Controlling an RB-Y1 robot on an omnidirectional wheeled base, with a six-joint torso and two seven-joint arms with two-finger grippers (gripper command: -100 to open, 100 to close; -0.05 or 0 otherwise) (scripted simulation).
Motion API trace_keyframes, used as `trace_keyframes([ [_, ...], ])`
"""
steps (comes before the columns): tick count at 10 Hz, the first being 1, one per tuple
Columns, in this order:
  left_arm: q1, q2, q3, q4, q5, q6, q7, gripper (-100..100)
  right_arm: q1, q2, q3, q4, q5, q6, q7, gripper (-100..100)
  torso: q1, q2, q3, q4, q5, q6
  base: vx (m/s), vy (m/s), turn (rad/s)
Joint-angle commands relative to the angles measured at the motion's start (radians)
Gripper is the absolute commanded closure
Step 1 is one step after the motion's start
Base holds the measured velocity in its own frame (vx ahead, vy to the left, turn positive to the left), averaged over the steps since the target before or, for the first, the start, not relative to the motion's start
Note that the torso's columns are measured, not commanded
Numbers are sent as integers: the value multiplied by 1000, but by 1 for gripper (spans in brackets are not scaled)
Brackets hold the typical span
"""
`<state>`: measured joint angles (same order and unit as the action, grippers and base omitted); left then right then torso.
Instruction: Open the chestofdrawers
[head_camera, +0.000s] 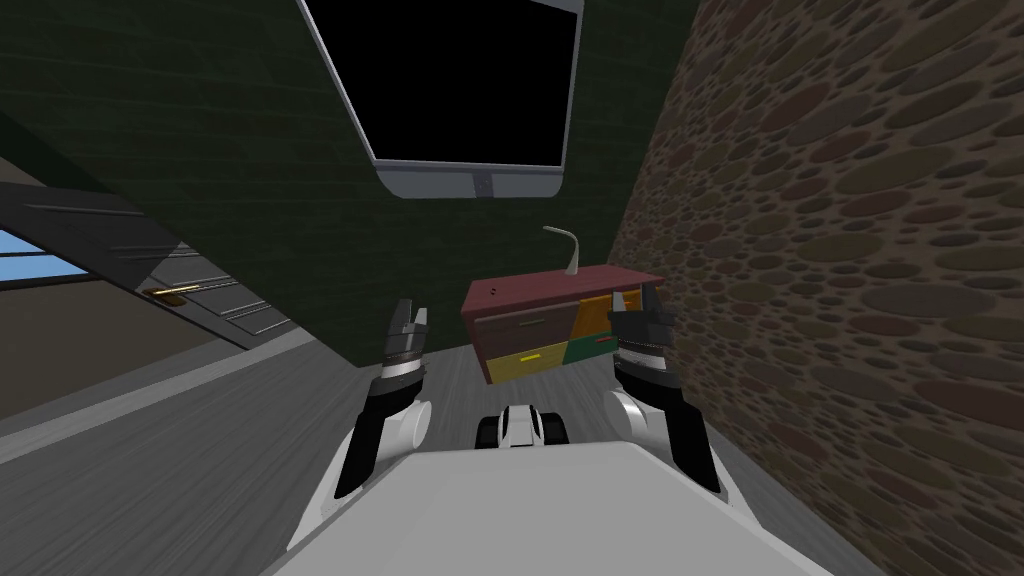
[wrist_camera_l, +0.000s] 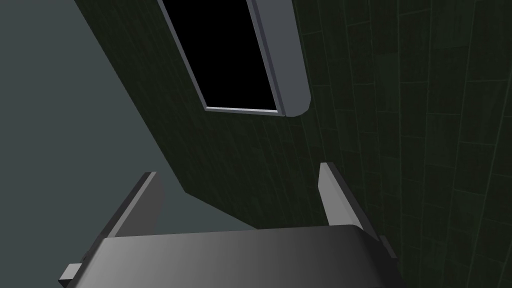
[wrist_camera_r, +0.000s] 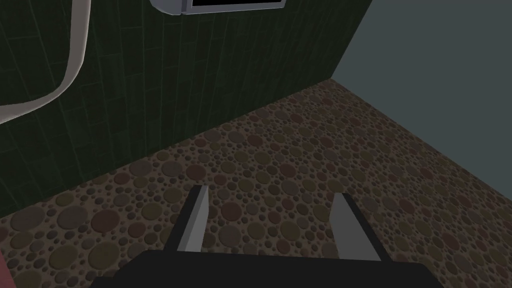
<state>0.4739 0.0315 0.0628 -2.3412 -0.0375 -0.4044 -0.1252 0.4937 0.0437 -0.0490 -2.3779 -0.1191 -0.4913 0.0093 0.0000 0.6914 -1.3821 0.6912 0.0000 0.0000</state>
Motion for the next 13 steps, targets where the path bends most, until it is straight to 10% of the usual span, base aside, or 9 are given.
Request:
trace_keyframes([
  [1,0,0,0,0,0,0,0,0,-5,-65,9,15,33,21,9,-100,0,34,-69,33,0,0,5,1,39],
  [13,0,0,0,0,0,0,0,0,-57,-200,104,168,366,253,109,-100,0,46,-94,47,0,0,9,2,57],
])
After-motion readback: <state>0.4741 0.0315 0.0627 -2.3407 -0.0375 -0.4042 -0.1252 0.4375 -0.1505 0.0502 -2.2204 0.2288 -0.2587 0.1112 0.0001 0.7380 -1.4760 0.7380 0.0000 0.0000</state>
